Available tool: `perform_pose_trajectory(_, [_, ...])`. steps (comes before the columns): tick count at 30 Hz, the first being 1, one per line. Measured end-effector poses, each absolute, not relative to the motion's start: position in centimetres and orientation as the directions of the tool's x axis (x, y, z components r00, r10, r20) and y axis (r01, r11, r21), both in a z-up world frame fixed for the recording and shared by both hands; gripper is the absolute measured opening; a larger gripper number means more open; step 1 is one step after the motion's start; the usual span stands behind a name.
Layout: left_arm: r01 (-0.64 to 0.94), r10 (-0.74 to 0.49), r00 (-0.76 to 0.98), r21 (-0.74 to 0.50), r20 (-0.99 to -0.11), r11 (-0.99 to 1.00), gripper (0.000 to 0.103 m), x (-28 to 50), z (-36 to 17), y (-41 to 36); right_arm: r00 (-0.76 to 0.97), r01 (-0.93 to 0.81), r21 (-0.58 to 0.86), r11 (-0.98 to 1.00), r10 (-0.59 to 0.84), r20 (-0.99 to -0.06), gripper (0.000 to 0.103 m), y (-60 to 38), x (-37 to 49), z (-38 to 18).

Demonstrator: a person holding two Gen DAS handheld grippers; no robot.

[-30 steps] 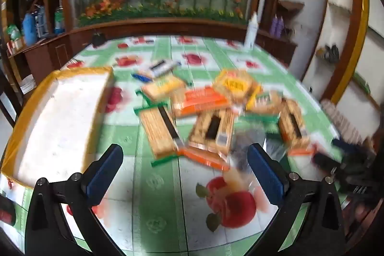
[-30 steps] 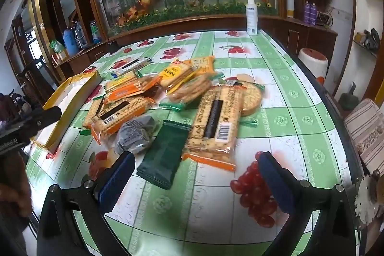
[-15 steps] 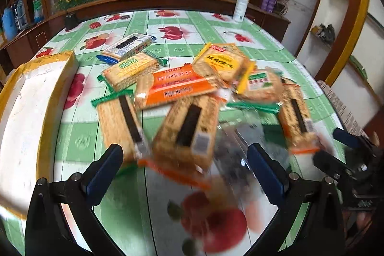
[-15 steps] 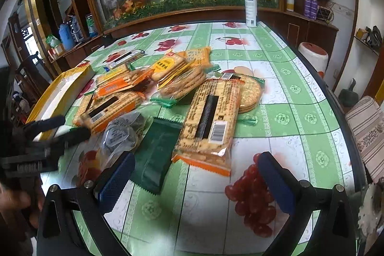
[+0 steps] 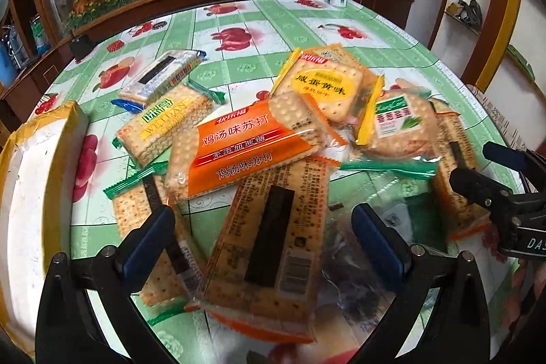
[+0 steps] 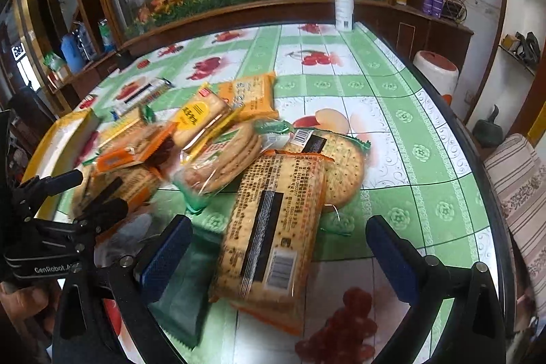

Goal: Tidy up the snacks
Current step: 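Close the left tool on one beige cracker pack while the right tool grasps another, then carry both beige cracker packs over the yellow-rimmed white tray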

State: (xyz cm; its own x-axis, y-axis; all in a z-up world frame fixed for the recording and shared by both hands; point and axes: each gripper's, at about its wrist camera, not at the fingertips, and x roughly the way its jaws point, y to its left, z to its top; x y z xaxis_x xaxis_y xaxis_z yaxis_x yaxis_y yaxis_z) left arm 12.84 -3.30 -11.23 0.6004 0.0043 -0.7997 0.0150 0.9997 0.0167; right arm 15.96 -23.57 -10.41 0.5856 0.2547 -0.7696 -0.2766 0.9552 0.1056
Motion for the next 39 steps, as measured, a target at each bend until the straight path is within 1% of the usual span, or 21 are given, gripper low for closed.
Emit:
perform_pose_trajectory(3, [0.018, 0.015, 0.590, 0.032, -0.807, 0.999, 0.103, 13.4, -11.6, -3.7, 0.566, -0.267, 0.102, 0.958, 0.242, -0.788, 0.094, -23.3, 16.5, -11.3])
perform_pose_trajectory(5, [0.026, 0.029, 0.586, 0.055, -0.810, 0.998, 0.095, 13.6, -11.9, -4.2, 0.557, -0.263, 0.092, 0.960, 0.229, -0.798, 0.092, -23.1, 16.9, -11.8])
perform_pose_trajectory(6, [0.032, 0.021, 0.584, 0.049, -0.811, 0.998, 0.091, 13.6, -12.0, -4.4, 0.562, -0.262, 0.074, 0.962, 0.214, -0.799, 0.090, -22.9, 16.9, -12.0])
perform_pose_trajectory(7, [0.039, 0.002, 0.585, 0.031, -0.811, 0.999, 0.080, 13.5, -12.0, -4.4, 0.566, -0.263, 0.061, 0.963, 0.206, -0.799, 0.086, -22.8, 16.9, -12.1])
perform_pose_trajectory(8, [0.047, -0.014, 0.583, 0.017, -0.812, 0.999, 0.072, 13.4, -12.0, -4.5, 0.567, -0.261, 0.044, 0.964, 0.190, -0.801, 0.083, -22.7, 16.9, -12.3])
perform_pose_trajectory(9, [0.050, -0.020, 0.582, 0.012, -0.813, 0.999, 0.062, 13.4, -11.9, -4.5, 0.570, -0.264, 0.038, 0.964, 0.188, -0.800, 0.081, -22.7, 16.8, -12.3])
perform_pose_trajectory(10, [0.050, -0.019, 0.587, 0.014, -0.809, 0.999, 0.058, 13.3, -11.7, -4.6, 0.574, -0.266, 0.033, 0.963, 0.186, -0.798, 0.078, -22.7, 16.8, -12.3])
perform_pose_trajectory(12, [0.059, -0.023, 0.591, 0.015, -0.806, 0.998, 0.055, 13.1, -11.5, -4.7, 0.577, -0.270, 0.036, 0.962, 0.192, -0.794, 0.058, -22.9, 16.6, -12.2])
perform_pose_trajectory(18, [0.058, -0.033, 0.626, 0.004, -0.779, 0.998, 0.053, 11.6, -10.5, -4.4, 0.568, -0.278, 0.114, 0.954, 0.259, -0.781, 0.058, -24.0, 15.7, -11.7])
perform_pose_trajectory(24, [0.029, 0.004, 0.694, 0.034, -0.720, 0.999, 0.053, 8.5, -7.7, -3.7, 0.595, -0.284, 0.147, 0.948, 0.294, -0.748, 0.058, -24.9, 13.2, -10.1])
perform_pose_trajectory(31, [-0.008, 0.033, 0.731, 0.040, -0.682, 0.999, 0.053, 5.9, -5.5, -2.0, 0.618, -0.301, 0.202, 0.932, 0.352, -0.703, 0.058, -25.2, 10.9, -7.6])
perform_pose_trajectory(33, [-0.019, 0.041, 0.735, 0.040, -0.676, 0.999, 0.053, 5.3, -5.4, -1.6, 0.617, -0.329, 0.235, 0.915, 0.396, -0.680, 0.057, -24.8, 10.0, -6.7])
perform_pose_trajectory(39, [-0.082, 0.079, 0.741, 0.026, -0.667, 0.996, 0.053, 3.5, -5.3, 1.6, 0.597, -0.411, 0.261, 0.873, 0.474, -0.647, 0.057, -21.5, 8.3, -4.7])
